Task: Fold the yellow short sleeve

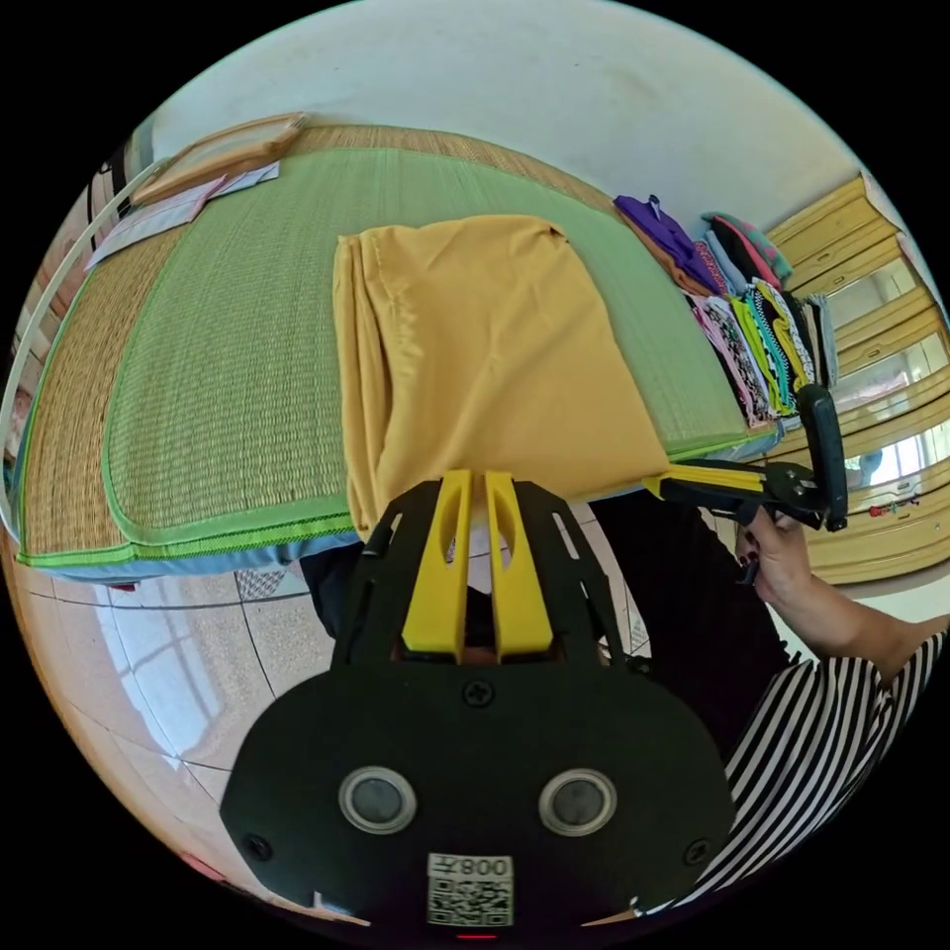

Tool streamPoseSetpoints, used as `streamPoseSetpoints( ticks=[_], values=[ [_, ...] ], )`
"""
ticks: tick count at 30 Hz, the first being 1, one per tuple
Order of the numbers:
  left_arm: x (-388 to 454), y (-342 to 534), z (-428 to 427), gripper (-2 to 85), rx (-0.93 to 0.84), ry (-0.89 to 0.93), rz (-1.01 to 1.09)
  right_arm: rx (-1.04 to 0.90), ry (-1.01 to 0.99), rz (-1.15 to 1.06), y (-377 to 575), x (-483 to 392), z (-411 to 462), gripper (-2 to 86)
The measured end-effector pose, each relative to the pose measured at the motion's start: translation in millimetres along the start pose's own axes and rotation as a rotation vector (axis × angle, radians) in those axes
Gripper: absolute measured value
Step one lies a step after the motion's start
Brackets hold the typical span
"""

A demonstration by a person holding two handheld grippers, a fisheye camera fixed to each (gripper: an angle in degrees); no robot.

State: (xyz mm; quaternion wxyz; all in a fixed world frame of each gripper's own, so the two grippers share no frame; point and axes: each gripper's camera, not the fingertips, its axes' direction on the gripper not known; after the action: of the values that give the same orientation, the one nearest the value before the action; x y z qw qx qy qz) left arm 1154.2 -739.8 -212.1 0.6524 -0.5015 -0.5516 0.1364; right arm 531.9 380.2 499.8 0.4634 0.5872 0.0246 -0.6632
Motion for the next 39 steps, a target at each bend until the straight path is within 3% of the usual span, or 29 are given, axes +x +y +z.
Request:
streamPoseSetpoints(
  ticks=[5,14,19,23,30,39],
  values=[
    [-9,11,10,0.7,-0.032,-0.007,-0.018,-0.014,0.05,-0.033,-9,-17,-10,1.2],
    [-22,24,15,0.3,-0.034,-0.014,-0.01,-0.104,0.376,-0.327,-30,-101,7,0.5],
    [-37,39,14,0.5,-0.031,0.001,-0.032,-0.15,0.432,-0.332,-32,-106,20,0.2],
    [-54,62,0,1.0,0.0,0.031,-0.054,-0.132,0.347,-0.268,-26,-87,12,0.1],
    [-111,110,-19,5.2,0.105,0.178,-0.21,0.061,0.047,-0.183,-46,-64,-26,0.1],
    [-183,123,38,10.6,0.052,0.426,-0.369,-0.049,-0.091,-0.087,-89,-22,53,0.0]
  ],
)
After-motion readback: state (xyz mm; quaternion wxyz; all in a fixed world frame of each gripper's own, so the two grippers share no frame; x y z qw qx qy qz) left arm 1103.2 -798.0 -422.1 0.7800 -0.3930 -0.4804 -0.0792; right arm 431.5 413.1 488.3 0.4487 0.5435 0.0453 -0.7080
